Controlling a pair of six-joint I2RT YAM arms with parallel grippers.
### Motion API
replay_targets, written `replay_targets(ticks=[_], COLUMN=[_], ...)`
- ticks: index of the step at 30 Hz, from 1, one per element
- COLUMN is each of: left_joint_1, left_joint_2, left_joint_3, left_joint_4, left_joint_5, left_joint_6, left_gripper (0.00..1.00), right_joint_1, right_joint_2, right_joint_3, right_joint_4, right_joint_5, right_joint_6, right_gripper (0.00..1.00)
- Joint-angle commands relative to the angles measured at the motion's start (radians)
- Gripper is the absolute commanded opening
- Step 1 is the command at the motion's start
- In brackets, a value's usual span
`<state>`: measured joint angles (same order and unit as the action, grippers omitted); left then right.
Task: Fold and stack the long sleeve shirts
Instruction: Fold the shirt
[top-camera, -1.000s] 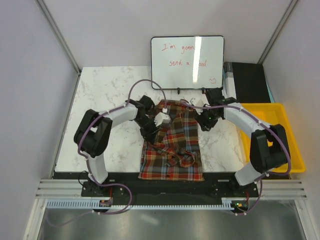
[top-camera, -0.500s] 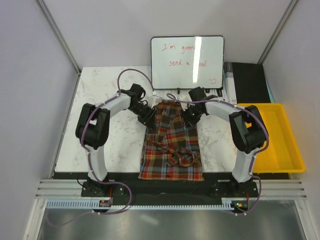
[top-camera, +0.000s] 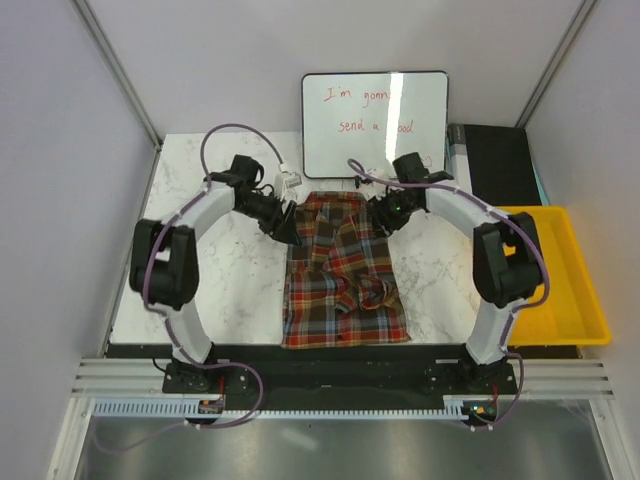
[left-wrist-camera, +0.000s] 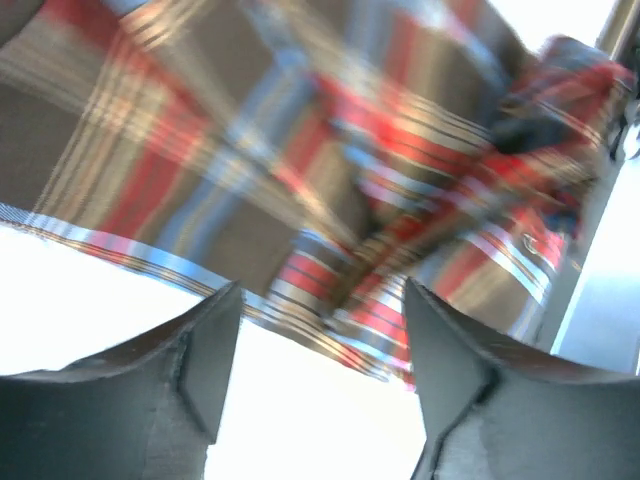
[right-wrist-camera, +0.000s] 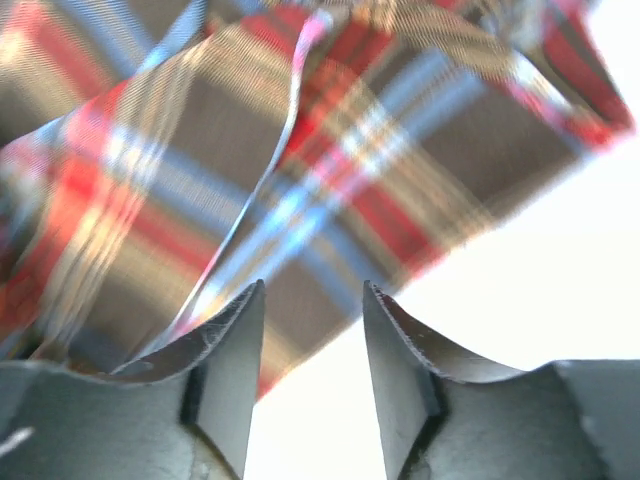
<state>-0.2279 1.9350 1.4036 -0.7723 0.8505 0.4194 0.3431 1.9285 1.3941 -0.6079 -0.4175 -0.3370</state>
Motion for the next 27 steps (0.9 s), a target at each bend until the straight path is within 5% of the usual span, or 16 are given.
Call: replay_targets(ticks=[1, 6, 11, 13, 20, 27], left_joint_1=[-0.066, -0.365, -0.664, -0.753, -0.887, -0.785], left_joint_2=[-0.361, -0.631, -0.596, -0.543, -0.325, -0.131], left_joint_3=[-0.16, -0.376, -0.408, -0.393, -0.249, -0.126], left_joint_4=[0.036, 0.191, 0.163, 0.172, 0.254, 0.304], left_joint_5=[0.003, -0.276, -0.337, -0.352, -0.445, -0.537], left_joint_6=[0.145, 0.136, 0.138, 0.13, 0.033, 0.031], left_gripper=[0.77, 0.72, 0.41, 0.4, 0.37, 0.36], right_joint_1=[-0.056, -0.147, -0.274, -0.298, -0.339, -0.398], right_joint_2=[-0.258, -0.373, -0.41, -0.421, -0.427, -0.413], right_joint_3=[-0.049, -0.135, -0.176, -0.179, -0.213, -0.207], right_joint_4=[-0.128, -0.22, -0.289, -0.312, -0.322, -0.362], right_joint_5=[-0.118, -0.133, -0.176, -0.179, -0.184, -0.193], right_joint_6=[-0.025, -0.024, -0.026, -0.033, -0.045, -0.089], right_gripper=[0.55, 0.52, 0.48, 0.46, 0.45, 0.46])
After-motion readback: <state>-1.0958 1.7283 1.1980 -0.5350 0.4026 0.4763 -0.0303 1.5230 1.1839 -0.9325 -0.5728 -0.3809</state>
